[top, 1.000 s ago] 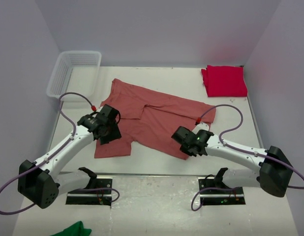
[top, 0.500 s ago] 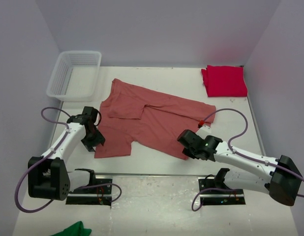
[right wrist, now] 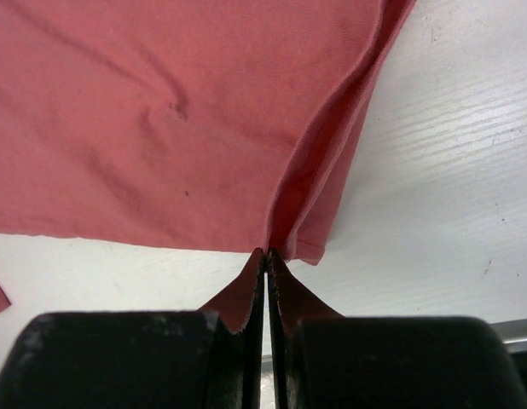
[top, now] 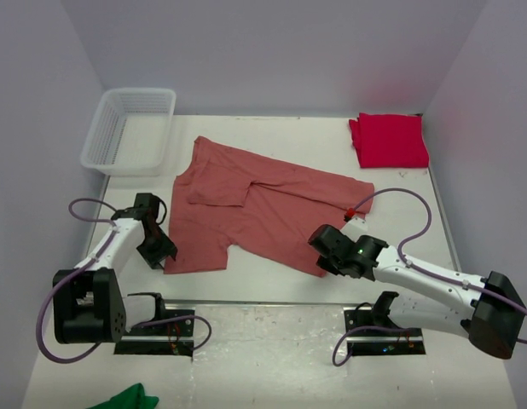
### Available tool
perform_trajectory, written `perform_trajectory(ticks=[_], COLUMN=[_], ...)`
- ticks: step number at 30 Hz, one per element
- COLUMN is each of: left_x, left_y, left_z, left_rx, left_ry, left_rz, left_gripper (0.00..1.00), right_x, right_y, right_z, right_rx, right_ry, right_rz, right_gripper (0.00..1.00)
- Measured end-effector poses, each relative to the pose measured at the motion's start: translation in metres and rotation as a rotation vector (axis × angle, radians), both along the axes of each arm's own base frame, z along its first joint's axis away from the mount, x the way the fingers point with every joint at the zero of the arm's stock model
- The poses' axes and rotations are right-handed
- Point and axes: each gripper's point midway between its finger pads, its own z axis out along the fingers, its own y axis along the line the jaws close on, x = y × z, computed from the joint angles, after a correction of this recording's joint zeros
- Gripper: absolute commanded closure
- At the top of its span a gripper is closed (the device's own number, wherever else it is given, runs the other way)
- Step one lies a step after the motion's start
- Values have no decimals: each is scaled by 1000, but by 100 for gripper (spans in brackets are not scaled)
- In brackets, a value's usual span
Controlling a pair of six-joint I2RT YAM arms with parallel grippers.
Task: Fold and stack the t-shirts
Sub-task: Grap the side of the flattened tshirt closest away from the robot with both arms
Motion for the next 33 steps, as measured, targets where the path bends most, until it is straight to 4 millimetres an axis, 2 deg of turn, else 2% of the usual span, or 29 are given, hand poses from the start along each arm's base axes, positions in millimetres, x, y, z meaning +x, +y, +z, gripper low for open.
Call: perform_trajectory(ticks=[9, 19, 22, 25, 26, 28, 33], left_x=[-7, -5, -5, -3, -2, -1, -1], left_y=[6, 14, 15, 15, 15, 15, 16], left_z=[-11, -16, -16, -17, -17, -18, -18], left_rx=[8, 46, 49, 49, 49, 52, 47], left_ry=[78, 137, 151, 154, 156, 158, 165], left_rz=[23, 31, 31, 33, 33, 33, 27], left_gripper=[60, 53, 60, 77, 90, 100, 100], right_x=[0, -2, -2, -1, -1, -1, -1], right_y=[0, -3, -4, -5, -5, -6, -6], right_z=[7, 10, 12, 13, 13, 13, 11], right_rx=[26, 27, 34, 40, 39, 38, 29], right_ry=[-18, -19, -24, -29, -28, -27, -20], right_rz=[-4, -4, -6, -11, -13, -15, -16], right_gripper=[100, 100, 100, 100, 100, 100, 100])
